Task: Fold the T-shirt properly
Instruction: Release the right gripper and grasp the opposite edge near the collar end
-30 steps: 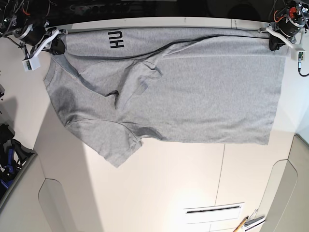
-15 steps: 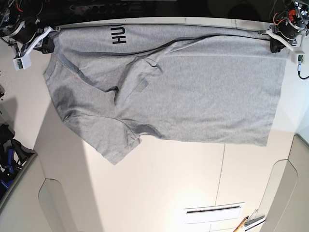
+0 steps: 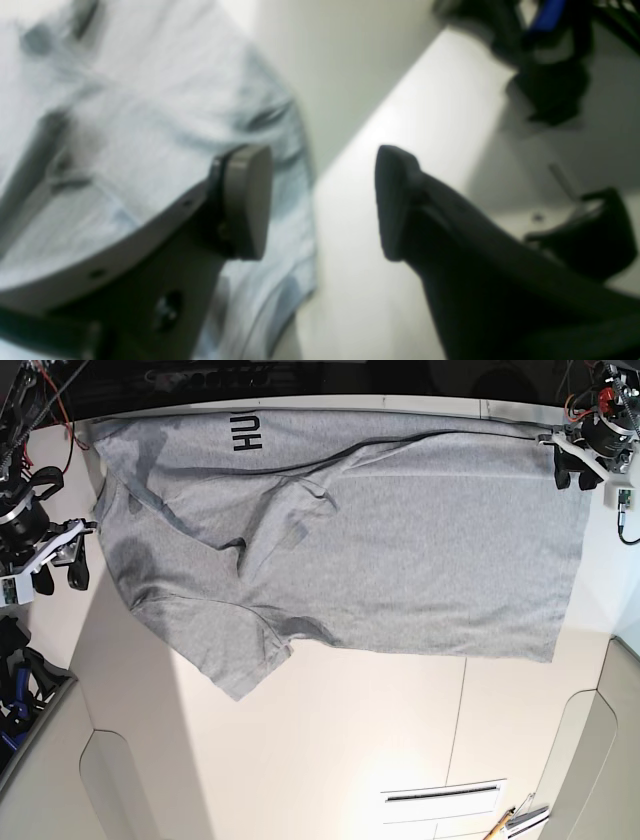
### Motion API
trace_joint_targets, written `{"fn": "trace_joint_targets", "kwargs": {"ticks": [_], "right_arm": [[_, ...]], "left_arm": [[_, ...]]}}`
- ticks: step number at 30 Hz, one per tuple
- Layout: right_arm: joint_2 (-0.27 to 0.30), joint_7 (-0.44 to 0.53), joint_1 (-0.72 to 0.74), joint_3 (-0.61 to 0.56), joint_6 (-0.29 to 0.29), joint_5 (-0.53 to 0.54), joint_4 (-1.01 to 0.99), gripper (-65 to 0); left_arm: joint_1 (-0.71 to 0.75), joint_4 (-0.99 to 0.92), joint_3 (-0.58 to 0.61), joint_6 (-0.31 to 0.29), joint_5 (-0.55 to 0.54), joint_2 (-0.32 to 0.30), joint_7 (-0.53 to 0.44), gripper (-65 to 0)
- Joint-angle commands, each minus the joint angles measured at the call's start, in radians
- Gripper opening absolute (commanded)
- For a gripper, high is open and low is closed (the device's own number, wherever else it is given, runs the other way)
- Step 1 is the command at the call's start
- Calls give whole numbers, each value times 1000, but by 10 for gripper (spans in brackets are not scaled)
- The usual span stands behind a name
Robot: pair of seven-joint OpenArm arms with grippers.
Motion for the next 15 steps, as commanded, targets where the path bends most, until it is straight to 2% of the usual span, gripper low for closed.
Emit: {"fn": "trace_joint_targets", "kwargs": {"ticks": [1,5,9,15], "right_arm": [[16,24,42,4,-8,5,-25,-320],[54,57,170,-25,-7,5,-256,-320],[104,62,305,-102,1,6,-512,-320],[110,61,441,-271,5,45,-755,-320]], "left_arm": [[-4,16,-9,-5,-6,-14,-14,-345],[-22,16,-8,-5,-6,-14,-14,-345],[-22,16,-8,-5,-6,-14,-14,-345],[-22,16,-8,-5,-7,-14,-14,-345]]}}
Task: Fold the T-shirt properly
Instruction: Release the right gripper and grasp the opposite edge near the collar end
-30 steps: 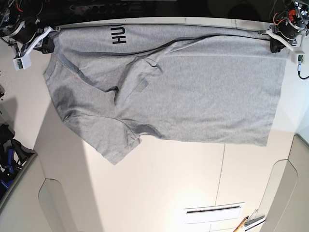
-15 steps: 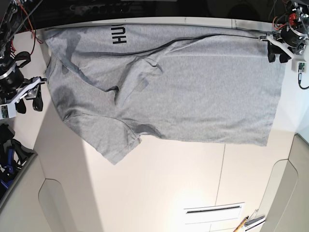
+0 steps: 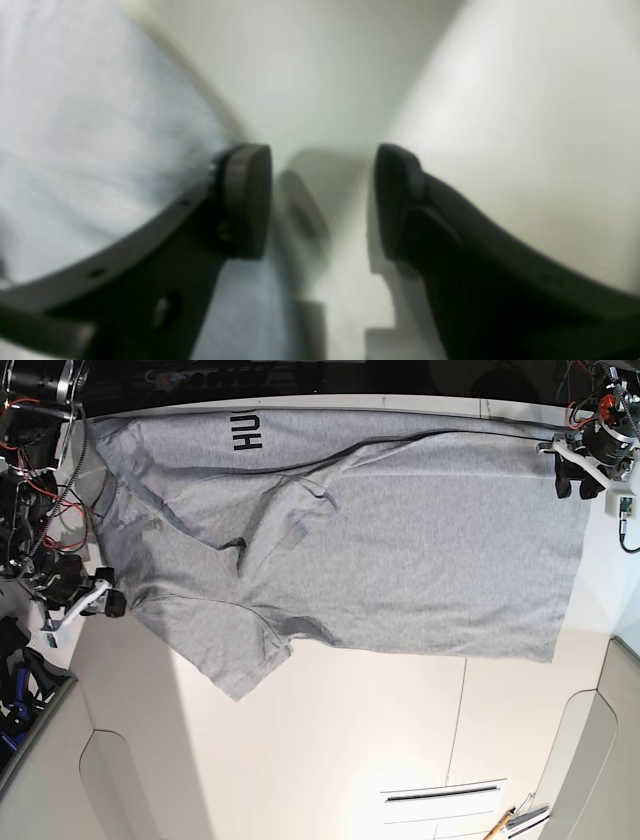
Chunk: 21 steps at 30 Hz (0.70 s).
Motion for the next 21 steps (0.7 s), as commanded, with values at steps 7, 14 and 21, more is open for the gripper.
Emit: {"fn": "trace_joint_targets", "kwargs": {"ticks": [7,14,21], "right_arm": [[-19,-10,31,-128,1,17,-29,-321],[-78,-45,31,-128,0,17,-29,-650],[-80,-48,31,-128,0,16,-29,-650]], "left_arm": [[3,16,-8,-3,-7,-14,-18,-345],[-18,15,-8,-3,-6,-14,-16,-345],[-219,-93,-8,-3,-7,-34,19,-345]]}}
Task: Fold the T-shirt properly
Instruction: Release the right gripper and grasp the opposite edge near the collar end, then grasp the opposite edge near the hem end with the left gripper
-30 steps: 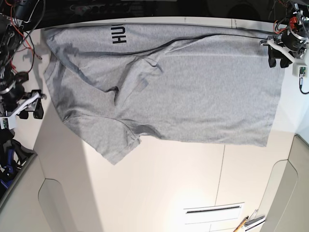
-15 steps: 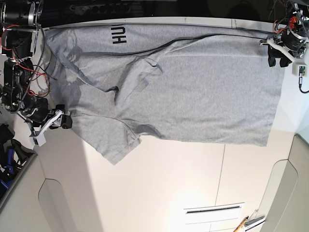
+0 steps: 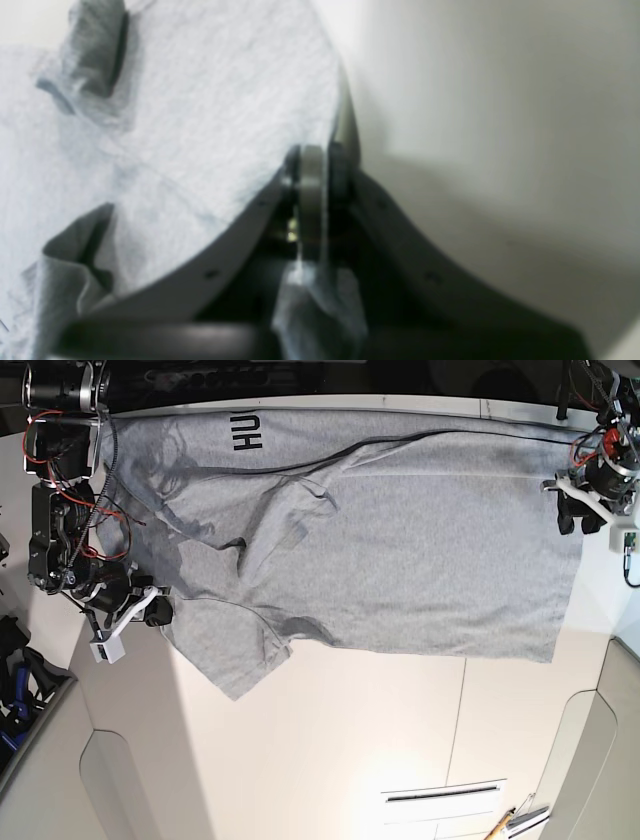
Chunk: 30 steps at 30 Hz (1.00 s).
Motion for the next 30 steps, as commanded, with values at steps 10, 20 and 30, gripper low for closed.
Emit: {"fn": "trace_joint_targets", "kwargs": {"ticks": [10,20,30], "right_arm": [[8,-46,5,-3,-8,-36,0,-650],[8,-46,5,-3,-8,-35,0,-650],[8,-46,5,-3,-8,-35,0,-650]], "left_arm": [[-533,-535,50,-45,-113,-181,-28,-344],[-921,-993,358,-37,-13,-249,-170,-263],[-1012,-1210,486,-1,80,-160,-265,-263]]}}
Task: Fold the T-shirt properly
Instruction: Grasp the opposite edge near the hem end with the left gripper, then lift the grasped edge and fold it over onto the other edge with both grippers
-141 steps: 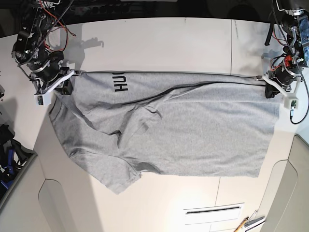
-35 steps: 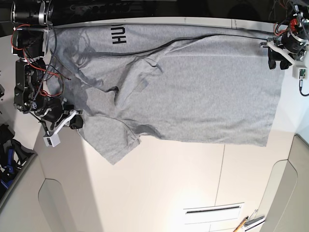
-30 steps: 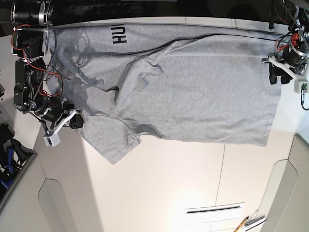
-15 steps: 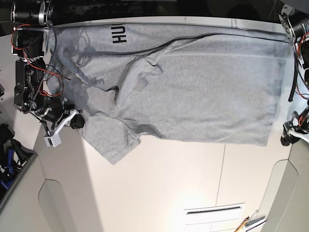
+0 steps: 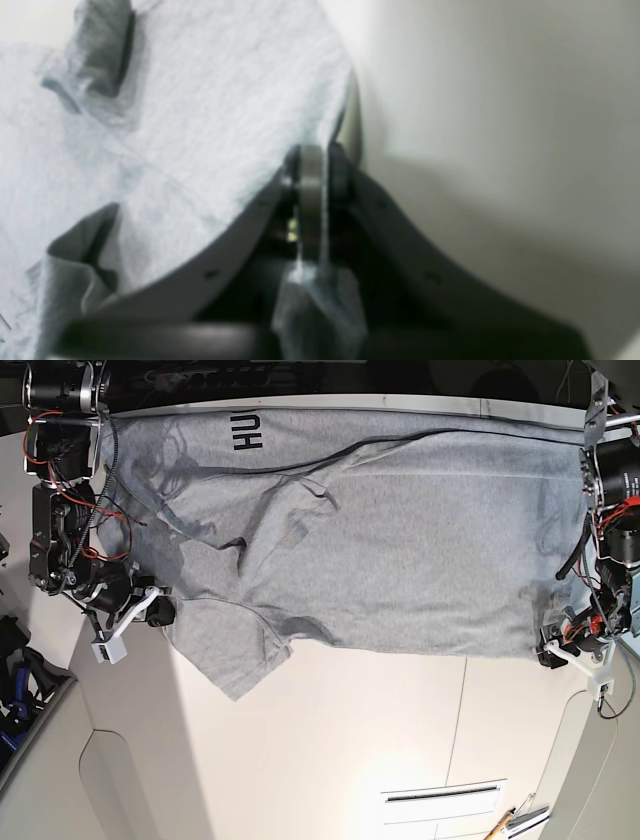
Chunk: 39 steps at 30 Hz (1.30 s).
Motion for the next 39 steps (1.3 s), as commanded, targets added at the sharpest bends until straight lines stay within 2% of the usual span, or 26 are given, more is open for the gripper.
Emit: {"fn": "trace_joint_targets", "kwargs": {"ticks": [1,7,8,9,13,18,20,22,25,29,32,34,39], "right_arm": [[9,-43,5,-3,-11,-37,0,-650],[9,-43,5,-3,-11,-37,0,-650],[9,-43,5,-3,-11,-37,0,-650],[9,-43,5,-3,-11,-37,0,-650],[9,-45,6,-3,-11,-37,0,-650],[9,-45,6,-2,-11,-8,32,-650],[9,-46,5,-2,-11,12,78,-650],[9,-58,5,1,-11,15,142,-650],[9,-114,5,11,-11,15,248,-650],[9,-212,-6,17,-12,19,380,-650],[9,-248,-55,18,-12,35,478,-650],[9,-262,-104,18,-12,34,533,-650],[9,-278,-250,20,-12,34,657,-650]], "left_arm": [[-31,7,-2,8,3,-2,1,-263],[-29,7,-2,12,5,43,-12,-268],[-29,7,-2,12,6,44,-22,-293],[-29,7,-2,12,6,43,-29,-346],[-29,7,-2,11,10,35,-59,-641],[-29,35,-6,11,8,19,-61,-650],[-24,73,-15,8,-29,3,-60,-650],[-10,132,-53,-26,-77,-14,-34,-650],[21,241,-160,-85,-152,-24,93,-650],[90,399,-319,-163,-307,-26,301,-650],[174,512,-405,-177,-431,-41,428,-650],[245,577,-451,-178,-480,-52,472,-650],[431,699,-542,-185,-518,-64,478,-650]]}}
